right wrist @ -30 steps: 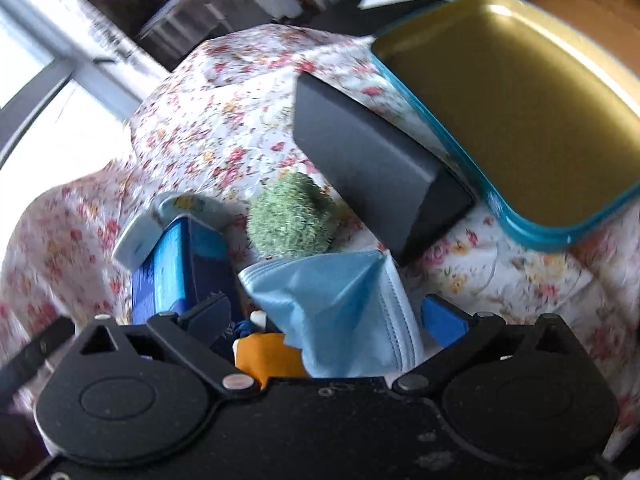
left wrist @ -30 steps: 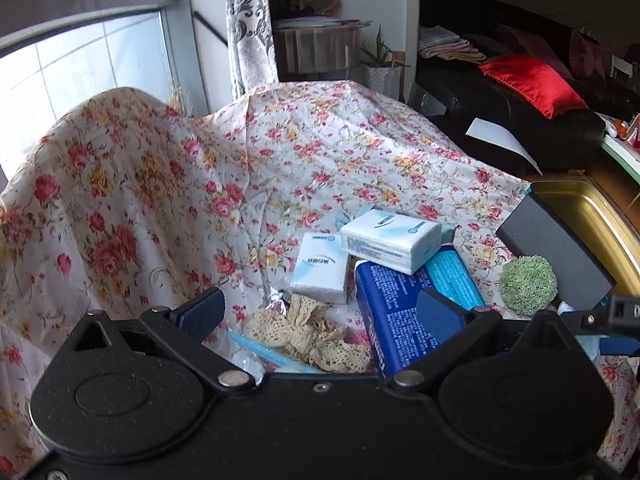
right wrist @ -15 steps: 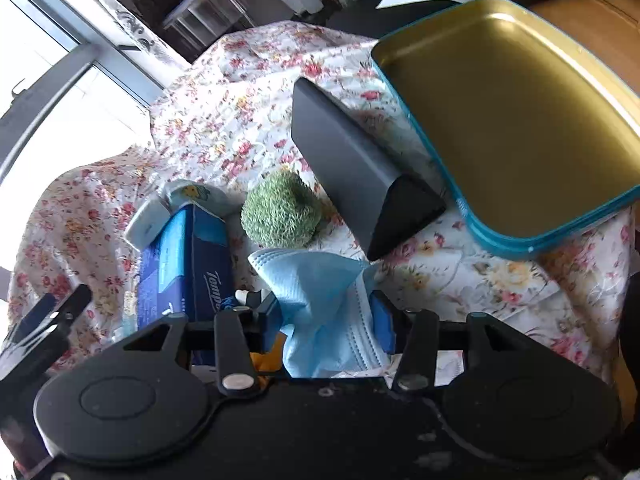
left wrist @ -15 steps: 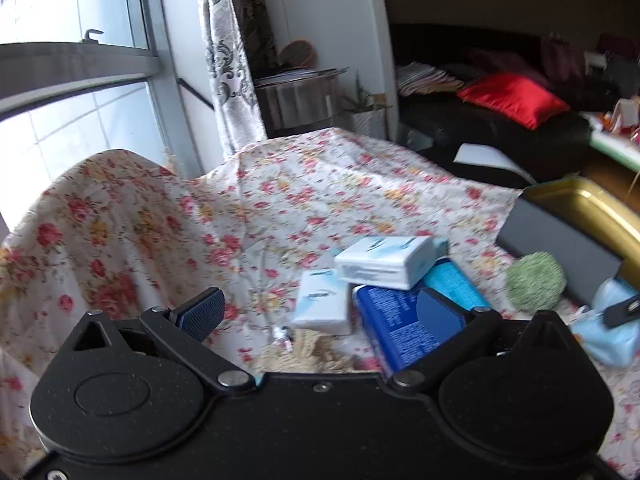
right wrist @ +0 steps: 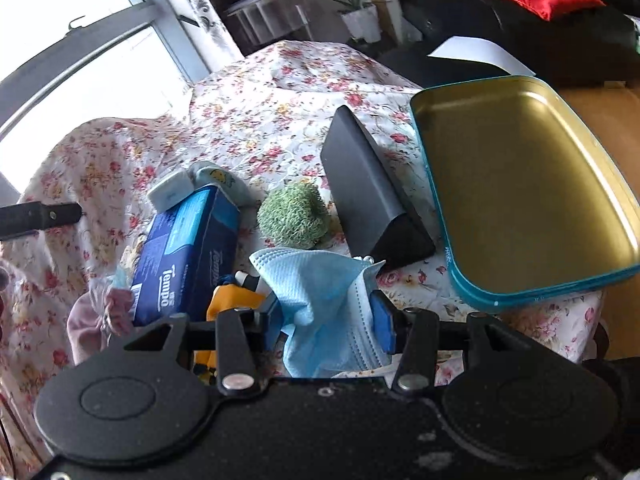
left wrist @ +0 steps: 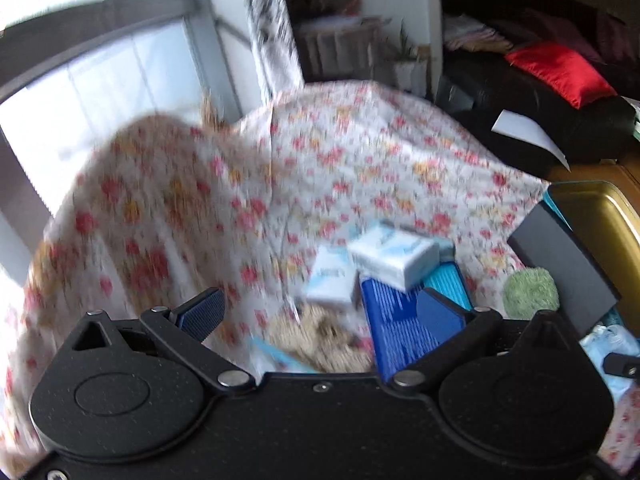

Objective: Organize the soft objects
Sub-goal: 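Lower the left gripper onto the pink cloth bag and close it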

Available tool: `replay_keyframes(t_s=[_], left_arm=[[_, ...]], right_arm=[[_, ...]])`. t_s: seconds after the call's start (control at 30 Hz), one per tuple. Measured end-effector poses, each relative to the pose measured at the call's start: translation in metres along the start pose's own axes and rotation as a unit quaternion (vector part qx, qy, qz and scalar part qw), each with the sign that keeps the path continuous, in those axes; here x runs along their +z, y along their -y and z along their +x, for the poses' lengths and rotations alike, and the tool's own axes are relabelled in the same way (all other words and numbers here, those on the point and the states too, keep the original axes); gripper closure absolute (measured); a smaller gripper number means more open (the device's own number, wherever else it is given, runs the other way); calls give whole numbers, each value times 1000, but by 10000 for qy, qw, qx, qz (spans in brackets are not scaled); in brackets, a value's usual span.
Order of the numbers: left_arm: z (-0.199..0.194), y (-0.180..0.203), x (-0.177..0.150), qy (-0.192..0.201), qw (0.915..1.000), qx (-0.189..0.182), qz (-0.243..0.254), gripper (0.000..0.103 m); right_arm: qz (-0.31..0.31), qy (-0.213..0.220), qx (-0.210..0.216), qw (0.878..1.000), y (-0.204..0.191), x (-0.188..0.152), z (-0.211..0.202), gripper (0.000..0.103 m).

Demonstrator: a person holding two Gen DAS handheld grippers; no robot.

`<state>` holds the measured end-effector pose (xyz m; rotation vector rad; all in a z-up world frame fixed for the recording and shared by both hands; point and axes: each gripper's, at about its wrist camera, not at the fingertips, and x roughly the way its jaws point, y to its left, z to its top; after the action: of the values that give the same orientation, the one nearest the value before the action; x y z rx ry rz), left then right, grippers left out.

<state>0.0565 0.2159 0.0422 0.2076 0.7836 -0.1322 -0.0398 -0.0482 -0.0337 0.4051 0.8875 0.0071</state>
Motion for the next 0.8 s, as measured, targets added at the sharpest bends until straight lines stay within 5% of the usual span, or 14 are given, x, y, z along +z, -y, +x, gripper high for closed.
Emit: replay_keyframes(t_s=[0.13,0.4,0.8], left_arm=[[5,4,-9,-524,9982,87,-263,4],[-4,12,-38,-888,9935,374,-609,4],[8,47,-60,-1144,9927,157,-348,3]], right_arm=[[17,25,12,10000,7,-5,0,56],[224,69,128,9996,22,-12,-2,56],[349,240,181,9989,32,-17,-14,56]])
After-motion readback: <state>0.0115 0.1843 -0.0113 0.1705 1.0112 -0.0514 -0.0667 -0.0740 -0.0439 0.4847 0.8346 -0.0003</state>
